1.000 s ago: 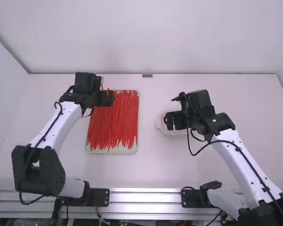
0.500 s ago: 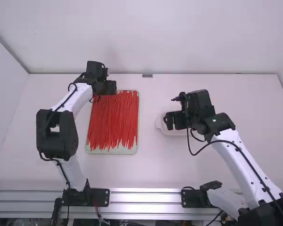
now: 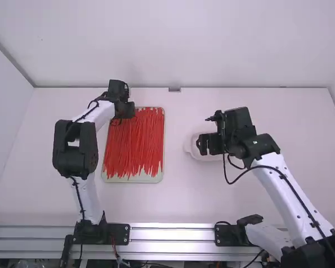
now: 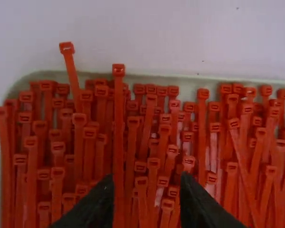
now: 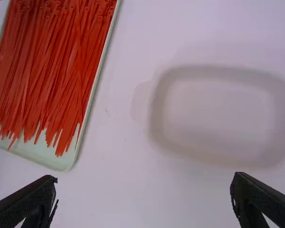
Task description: Fasten the cable tie
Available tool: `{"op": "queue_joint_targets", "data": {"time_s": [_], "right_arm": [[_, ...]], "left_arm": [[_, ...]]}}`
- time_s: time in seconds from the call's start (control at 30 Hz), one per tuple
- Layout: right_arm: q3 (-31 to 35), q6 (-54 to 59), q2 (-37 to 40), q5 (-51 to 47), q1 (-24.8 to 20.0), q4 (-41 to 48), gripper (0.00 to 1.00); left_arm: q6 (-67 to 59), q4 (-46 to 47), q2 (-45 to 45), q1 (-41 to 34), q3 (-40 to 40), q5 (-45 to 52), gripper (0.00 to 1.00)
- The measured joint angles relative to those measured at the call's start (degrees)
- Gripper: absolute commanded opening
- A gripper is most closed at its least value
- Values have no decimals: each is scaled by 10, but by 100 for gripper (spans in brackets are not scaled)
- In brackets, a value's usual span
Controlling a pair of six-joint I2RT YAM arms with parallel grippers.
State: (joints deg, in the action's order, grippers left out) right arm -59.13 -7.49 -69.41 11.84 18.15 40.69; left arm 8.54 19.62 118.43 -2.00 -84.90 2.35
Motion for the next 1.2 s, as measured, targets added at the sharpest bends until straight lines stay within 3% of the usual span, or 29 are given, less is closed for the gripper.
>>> {"op": "queue_joint_targets", "data": {"time_s": [0.17, 0.23, 0.47, 0.93, 1.07, 1.2], "right_arm": [[0, 0, 0, 0, 10, 0, 98], [0, 0, 0, 0, 12, 0, 98], [0, 0, 0, 0, 11, 4, 98], [0, 0, 0, 0, 10, 4, 98], [0, 0, 0, 0, 11, 4, 98], [0, 0, 0, 0, 11, 4, 98]], "left_arm": [[6, -15, 3, 0, 0, -11, 36], [9, -28, 3, 0, 1, -12, 27], [10, -52, 3, 0, 23, -16, 19], [10, -66, 12, 1, 37, -15, 20], [10, -66, 35, 1, 37, -7, 15], [9, -67, 43, 1, 37, -7, 16]]}}
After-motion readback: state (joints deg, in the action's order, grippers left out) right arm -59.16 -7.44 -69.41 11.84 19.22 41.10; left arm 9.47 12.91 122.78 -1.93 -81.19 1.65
